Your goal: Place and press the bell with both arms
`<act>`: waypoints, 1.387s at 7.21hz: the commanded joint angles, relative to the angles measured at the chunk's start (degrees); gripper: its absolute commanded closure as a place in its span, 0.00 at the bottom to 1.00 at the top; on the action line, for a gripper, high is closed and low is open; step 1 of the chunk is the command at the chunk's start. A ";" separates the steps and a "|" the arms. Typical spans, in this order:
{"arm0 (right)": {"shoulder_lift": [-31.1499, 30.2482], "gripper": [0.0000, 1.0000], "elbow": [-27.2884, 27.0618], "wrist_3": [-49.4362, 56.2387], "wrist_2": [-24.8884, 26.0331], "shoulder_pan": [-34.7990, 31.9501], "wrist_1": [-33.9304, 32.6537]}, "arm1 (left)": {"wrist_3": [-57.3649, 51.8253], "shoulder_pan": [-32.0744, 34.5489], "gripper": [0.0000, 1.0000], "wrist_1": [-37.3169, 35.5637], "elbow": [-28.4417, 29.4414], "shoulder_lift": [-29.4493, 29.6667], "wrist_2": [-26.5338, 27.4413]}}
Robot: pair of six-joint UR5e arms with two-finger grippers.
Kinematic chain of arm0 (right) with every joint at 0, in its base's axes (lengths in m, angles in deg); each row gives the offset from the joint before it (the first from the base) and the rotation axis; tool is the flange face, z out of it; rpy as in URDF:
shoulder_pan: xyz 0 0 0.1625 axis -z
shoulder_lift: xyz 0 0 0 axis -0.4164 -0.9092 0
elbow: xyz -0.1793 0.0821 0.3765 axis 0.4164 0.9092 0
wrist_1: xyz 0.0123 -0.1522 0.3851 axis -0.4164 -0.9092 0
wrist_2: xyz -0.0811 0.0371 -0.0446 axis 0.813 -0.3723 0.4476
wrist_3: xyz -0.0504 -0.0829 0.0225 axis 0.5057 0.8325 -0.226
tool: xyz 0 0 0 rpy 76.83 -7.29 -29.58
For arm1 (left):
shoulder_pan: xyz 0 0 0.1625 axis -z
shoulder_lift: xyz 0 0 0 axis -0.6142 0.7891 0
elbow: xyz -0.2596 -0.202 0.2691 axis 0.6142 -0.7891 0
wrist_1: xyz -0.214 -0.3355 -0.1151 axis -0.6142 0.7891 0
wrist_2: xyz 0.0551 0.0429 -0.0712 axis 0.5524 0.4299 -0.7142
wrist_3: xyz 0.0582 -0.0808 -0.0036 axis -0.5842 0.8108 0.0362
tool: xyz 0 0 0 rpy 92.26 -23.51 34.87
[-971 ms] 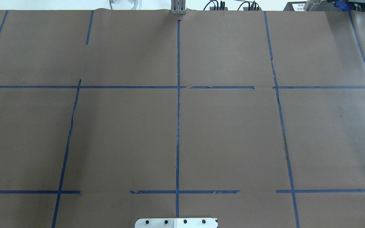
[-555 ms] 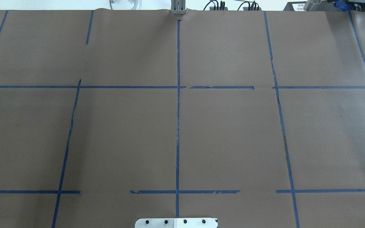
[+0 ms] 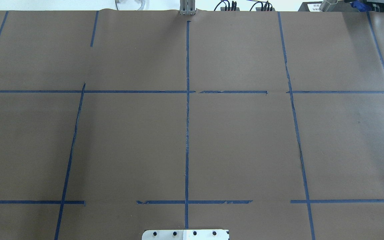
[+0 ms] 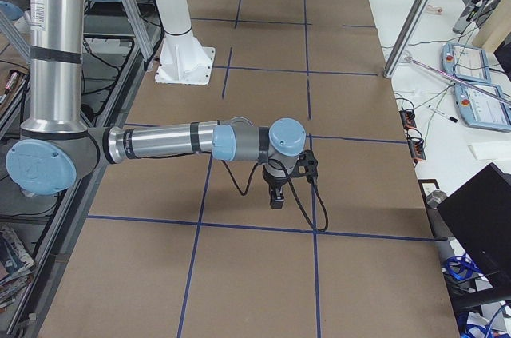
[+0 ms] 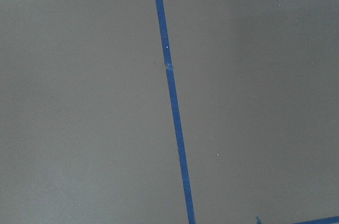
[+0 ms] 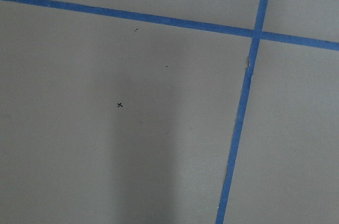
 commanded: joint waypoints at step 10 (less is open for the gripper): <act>-0.32 0.00 -0.57 0.03 -0.83 2.00 1.85 | 11.31 -25.22 0.00 30.49 17.75 -11.91 -0.29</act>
